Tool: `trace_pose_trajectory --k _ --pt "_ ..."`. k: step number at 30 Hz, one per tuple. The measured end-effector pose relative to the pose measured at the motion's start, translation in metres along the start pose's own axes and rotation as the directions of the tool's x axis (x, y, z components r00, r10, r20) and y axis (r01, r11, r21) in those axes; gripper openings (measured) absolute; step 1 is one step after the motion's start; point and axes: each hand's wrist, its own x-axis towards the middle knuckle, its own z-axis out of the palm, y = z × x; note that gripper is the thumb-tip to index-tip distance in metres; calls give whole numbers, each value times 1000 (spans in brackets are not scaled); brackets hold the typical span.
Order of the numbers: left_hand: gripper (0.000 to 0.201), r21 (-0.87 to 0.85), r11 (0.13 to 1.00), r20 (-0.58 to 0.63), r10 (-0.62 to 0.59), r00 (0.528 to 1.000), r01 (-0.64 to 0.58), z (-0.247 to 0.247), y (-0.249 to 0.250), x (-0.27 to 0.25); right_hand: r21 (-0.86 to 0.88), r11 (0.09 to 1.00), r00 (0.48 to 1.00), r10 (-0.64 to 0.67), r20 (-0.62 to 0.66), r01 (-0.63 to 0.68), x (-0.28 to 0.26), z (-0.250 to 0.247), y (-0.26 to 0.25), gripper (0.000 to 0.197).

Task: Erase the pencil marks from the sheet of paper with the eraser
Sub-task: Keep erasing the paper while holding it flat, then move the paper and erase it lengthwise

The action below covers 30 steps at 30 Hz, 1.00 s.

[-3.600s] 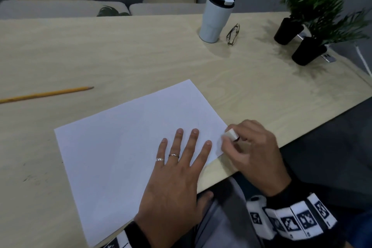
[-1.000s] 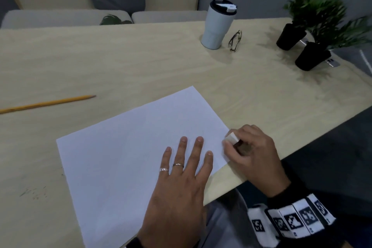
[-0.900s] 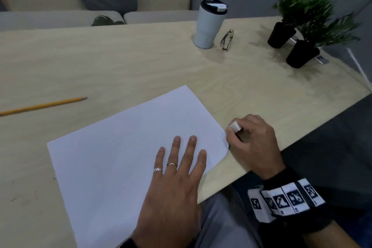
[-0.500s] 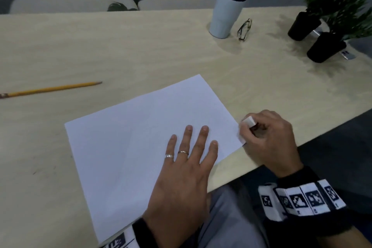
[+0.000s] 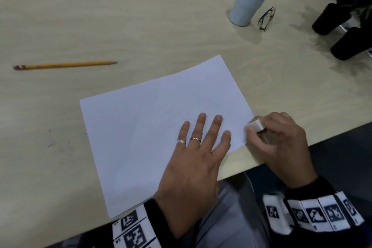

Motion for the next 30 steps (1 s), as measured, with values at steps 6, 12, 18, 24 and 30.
trace_pose_trajectory --k 6,12,18,24,30 --pt "94 -36 999 44 -17 999 19 -5 1 -1 -107 993 998 -52 -39 48 3 -11 -11 9" --pt "93 -39 999 57 -18 998 20 -4 1 0 -151 988 996 16 -92 -30 9 -10 9 13" --pt "94 -34 999 63 -11 998 13 -2 1 0 -89 994 997 68 -30 -71 2 -5 8 15" --pt "95 -25 1000 33 -9 999 10 -1 1 -1 -47 997 998 -66 -6 66 3 -3 -26 10" --pt "94 1 1000 43 3 999 -3 0 2 -2 -62 998 997 18 -74 -23 18 -2 1 12"
